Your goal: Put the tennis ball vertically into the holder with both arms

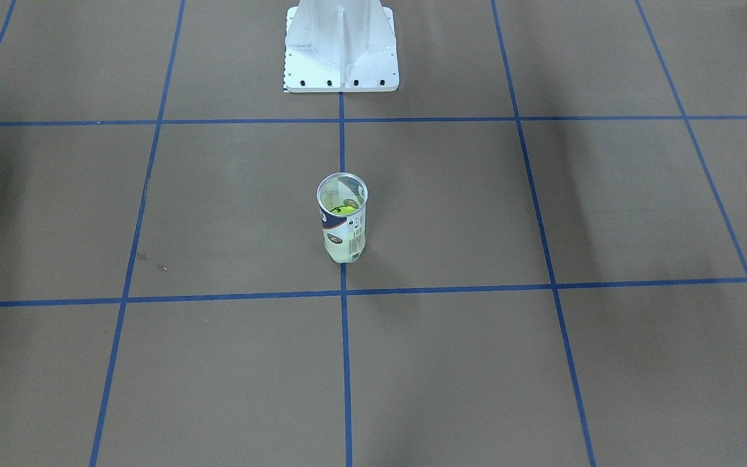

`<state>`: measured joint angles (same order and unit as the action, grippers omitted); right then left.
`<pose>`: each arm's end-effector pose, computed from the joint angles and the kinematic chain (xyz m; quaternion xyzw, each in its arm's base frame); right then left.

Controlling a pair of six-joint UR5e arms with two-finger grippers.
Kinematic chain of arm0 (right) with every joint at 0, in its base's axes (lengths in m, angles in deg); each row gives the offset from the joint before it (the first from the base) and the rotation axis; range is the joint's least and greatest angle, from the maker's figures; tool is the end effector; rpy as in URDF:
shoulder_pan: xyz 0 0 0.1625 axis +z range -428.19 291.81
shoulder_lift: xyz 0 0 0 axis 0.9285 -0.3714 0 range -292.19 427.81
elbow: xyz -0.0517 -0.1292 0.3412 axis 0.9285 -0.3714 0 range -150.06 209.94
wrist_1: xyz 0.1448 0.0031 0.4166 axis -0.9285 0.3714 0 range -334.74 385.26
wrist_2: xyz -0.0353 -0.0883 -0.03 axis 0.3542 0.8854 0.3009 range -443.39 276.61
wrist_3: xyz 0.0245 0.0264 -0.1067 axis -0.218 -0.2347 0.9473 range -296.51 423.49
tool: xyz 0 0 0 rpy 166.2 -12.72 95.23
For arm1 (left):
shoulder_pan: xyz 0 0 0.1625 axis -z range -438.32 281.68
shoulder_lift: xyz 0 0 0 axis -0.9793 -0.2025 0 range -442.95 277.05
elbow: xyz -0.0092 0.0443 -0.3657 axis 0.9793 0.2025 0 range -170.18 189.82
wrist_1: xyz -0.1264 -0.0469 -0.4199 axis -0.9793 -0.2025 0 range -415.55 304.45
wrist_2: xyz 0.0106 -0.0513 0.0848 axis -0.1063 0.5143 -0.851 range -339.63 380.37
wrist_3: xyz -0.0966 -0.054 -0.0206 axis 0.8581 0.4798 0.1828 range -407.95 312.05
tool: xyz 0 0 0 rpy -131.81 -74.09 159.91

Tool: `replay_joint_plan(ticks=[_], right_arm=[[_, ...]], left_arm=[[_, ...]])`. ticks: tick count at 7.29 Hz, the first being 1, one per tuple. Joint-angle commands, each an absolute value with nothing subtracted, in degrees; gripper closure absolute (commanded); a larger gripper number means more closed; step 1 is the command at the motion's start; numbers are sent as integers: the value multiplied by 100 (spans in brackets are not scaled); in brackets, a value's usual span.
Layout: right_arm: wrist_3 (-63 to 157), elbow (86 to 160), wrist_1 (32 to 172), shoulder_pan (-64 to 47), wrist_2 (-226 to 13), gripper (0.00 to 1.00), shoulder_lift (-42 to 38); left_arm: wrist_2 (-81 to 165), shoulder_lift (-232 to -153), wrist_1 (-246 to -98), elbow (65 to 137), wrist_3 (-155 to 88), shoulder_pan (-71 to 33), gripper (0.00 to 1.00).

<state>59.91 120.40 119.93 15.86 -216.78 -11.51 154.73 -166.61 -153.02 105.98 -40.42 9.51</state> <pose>-0.0053 -0.5918 0.5134 0.0216 -0.3722 -0.0400 0.9270 -0.0360 -0.4905 0.5972 0.0268 0.3805 -0.0193 0.9242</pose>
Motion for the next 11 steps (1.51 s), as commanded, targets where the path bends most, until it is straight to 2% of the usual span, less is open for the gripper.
replay_joint_plan(ticks=[1, 5, 11], right_arm=[[6006, 12003, 12010, 1583, -21680, 1, -1164], [6032, 11968, 11939, 1583, -21628, 1, -1411], [6068, 12021, 11939, 1671, -21522, 1, -1534]], left_arm=[[15492, -16645, -15302, 10658, -4083, 1009, 0], [15484, -16829, -14802, 10650, -4257, 1019, 0], [15501, -16917, -14766, 10272, -4506, 1247, 0]])
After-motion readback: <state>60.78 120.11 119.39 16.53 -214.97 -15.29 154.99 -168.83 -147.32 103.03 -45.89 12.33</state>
